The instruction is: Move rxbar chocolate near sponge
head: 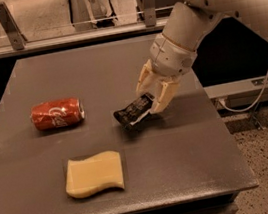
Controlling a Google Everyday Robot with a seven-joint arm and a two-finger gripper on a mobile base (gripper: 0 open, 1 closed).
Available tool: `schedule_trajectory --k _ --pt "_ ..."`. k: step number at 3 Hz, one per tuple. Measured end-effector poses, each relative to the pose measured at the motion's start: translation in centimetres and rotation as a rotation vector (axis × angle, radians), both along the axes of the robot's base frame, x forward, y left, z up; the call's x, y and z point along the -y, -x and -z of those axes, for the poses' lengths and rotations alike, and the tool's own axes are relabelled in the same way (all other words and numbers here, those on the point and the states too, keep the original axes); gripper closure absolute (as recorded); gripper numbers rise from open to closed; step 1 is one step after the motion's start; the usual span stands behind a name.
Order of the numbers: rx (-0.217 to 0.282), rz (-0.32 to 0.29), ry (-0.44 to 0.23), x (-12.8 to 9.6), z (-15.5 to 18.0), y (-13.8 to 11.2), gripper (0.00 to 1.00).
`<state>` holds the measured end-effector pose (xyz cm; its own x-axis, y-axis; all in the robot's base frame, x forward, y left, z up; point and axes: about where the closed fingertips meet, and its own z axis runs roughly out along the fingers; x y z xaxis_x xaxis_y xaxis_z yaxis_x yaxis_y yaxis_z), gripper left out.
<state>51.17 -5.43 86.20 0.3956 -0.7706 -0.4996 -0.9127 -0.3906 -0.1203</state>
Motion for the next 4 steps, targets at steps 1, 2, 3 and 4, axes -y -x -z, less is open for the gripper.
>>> schedule_trajectory --k 1,2,3,4 --pt "-0.042 -0.032 -0.053 -1.00 0.68 3.17 1.00" --pt "-0.044 -0.032 -0.053 -1.15 0.85 3.16 0.82" --pt "-0.042 -0.032 -0.055 -1.33 0.90 3.11 0.58" --pt "-0.040 -0.033 -0.056 -1.49 0.95 3.06 0.36"
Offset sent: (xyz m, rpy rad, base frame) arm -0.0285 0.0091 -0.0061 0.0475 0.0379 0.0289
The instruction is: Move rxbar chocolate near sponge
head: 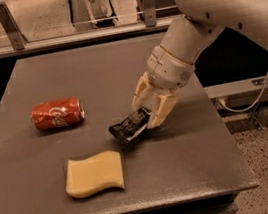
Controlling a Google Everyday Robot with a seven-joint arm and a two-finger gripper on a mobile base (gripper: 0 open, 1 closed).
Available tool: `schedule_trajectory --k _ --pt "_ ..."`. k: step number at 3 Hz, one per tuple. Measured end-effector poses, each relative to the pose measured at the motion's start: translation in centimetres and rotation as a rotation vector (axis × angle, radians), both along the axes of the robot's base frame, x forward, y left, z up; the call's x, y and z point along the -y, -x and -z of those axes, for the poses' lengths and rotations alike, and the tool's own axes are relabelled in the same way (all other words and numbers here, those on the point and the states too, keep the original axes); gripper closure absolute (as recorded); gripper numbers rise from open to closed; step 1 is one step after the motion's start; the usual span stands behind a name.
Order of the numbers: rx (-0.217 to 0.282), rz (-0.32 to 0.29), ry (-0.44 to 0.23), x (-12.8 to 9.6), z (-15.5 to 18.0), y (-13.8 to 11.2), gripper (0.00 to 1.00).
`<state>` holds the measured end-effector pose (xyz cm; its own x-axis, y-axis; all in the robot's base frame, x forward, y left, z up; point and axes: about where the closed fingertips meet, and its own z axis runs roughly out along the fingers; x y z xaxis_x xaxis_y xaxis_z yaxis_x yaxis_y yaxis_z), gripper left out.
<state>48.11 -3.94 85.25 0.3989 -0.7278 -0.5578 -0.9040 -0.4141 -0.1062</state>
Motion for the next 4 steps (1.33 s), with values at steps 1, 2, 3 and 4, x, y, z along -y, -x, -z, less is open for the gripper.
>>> schedule_trajectory --k 1,2,3,4 --pt "0.002 0.000 -0.001 -0.2 0.1 0.0 0.12" --pt "0.003 -0.001 -0.002 -0.3 0.1 -0.1 0.00" --pt "0.037 0.043 -0.028 2.0 -0.3 -1.3 0.00" --pt "0.073 0.116 -0.038 5.1 -1.0 -2.7 0.00"
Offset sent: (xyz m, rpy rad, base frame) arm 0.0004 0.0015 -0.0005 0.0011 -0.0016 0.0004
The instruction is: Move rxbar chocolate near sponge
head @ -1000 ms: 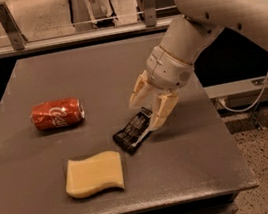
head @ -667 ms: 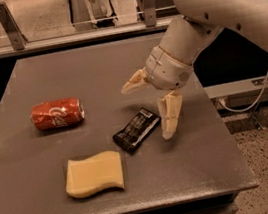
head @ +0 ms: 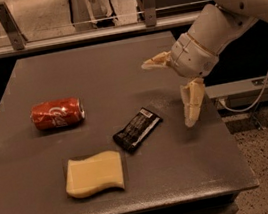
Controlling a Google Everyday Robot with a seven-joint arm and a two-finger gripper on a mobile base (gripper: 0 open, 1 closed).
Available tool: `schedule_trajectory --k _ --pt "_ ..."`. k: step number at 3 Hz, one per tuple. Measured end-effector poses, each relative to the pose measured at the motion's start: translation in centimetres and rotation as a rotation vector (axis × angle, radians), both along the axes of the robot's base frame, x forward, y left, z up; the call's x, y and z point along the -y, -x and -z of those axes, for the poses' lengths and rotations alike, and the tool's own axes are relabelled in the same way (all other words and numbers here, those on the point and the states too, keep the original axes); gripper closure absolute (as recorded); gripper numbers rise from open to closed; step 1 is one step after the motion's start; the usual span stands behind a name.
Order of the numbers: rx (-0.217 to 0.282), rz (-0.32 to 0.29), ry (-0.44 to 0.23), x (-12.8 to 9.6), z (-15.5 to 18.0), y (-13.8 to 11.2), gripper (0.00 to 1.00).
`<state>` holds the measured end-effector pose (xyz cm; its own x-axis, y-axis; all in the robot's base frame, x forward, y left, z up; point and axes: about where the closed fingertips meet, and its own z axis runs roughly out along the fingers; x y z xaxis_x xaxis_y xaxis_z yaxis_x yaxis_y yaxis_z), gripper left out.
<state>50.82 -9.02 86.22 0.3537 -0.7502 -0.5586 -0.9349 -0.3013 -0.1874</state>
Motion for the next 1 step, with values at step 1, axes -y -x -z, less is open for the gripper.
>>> schedule_trajectory --k 1 --pt "0.003 0.005 0.000 0.19 -0.08 -0.08 0.00"
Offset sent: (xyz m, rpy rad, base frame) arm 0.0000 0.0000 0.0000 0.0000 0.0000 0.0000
